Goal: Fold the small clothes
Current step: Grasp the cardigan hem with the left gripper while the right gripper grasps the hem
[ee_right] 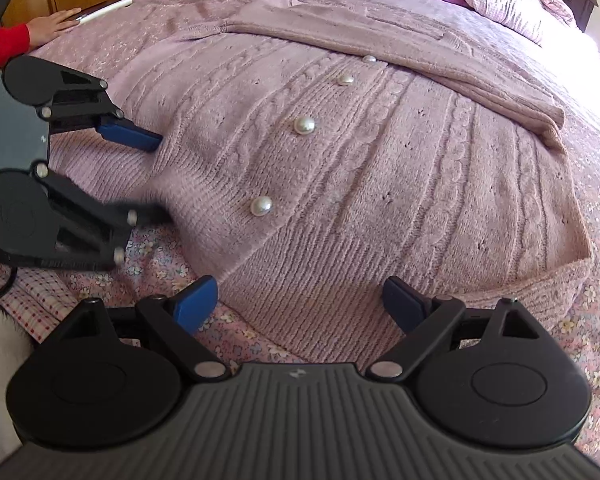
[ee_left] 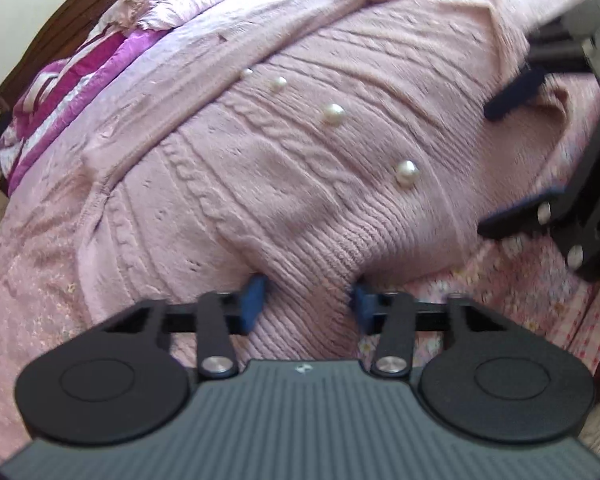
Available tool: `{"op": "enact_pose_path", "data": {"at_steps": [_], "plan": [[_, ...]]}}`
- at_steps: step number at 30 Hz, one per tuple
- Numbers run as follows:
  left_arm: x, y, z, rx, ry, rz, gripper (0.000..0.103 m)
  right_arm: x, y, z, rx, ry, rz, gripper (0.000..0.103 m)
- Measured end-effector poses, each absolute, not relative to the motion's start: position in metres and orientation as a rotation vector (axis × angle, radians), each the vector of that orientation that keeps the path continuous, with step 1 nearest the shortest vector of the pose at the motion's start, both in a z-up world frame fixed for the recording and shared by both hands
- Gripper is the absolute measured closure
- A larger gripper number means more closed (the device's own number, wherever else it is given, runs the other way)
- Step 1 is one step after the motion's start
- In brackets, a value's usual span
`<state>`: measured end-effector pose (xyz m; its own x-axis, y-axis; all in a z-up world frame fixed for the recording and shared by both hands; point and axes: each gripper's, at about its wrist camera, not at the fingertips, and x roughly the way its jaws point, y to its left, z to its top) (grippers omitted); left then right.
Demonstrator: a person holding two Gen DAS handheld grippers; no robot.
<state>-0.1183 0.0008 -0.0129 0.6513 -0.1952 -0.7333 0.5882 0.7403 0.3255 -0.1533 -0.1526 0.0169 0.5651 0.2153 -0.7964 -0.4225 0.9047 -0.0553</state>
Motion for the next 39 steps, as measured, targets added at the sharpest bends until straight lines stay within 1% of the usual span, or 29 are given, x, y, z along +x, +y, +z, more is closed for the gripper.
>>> {"op": "enact_pose_path", "data": {"at_steps": [1, 2, 4, 7, 11, 13, 19, 30, 39], "plan": [[-0.116, 0.002, -0.011, 0.568, 0.732, -0.474, 0.075, -0.154, -0.152, 0.017, -0.251, 0.893, 0.381, 0.009], [-0.115, 0.003, -0.009, 0.552, 0.733, -0.474, 0.077, -0.154, -0.152, 0.018, -0.249, 0.890, 0.383, 0.009], [-0.113, 0.004, -0.007, 0.521, 0.734, -0.471, 0.083, -0.154, -0.152, 0.019, -0.242, 0.883, 0.387, 0.009], [-0.111, 0.007, -0.003, 0.473, 0.733, -0.475, 0.088, -0.153, -0.152, 0.020, -0.230, 0.870, 0.394, 0.009], [-0.105, 0.013, 0.006, 0.380, 0.750, -0.464, 0.090, -0.152, -0.148, 0.020, -0.232, 0.841, 0.414, 0.008], [-0.105, 0.014, 0.013, 0.355, 0.727, -0.453, 0.092, -0.151, -0.143, 0.020, -0.256, 0.834, 0.425, 0.008], [-0.104, 0.020, 0.034, 0.289, 0.655, -0.427, 0.093, -0.149, -0.132, 0.023, -0.293, 0.801, 0.432, 0.006], [-0.096, 0.028, 0.045, 0.216, 0.635, -0.424, 0.093, -0.139, -0.131, 0.010, -0.366, 0.836, 0.325, 0.006], [-0.092, 0.040, 0.056, 0.147, 0.601, -0.392, 0.093, -0.129, -0.150, 0.020, -0.304, 0.729, 0.167, 0.006]]}}
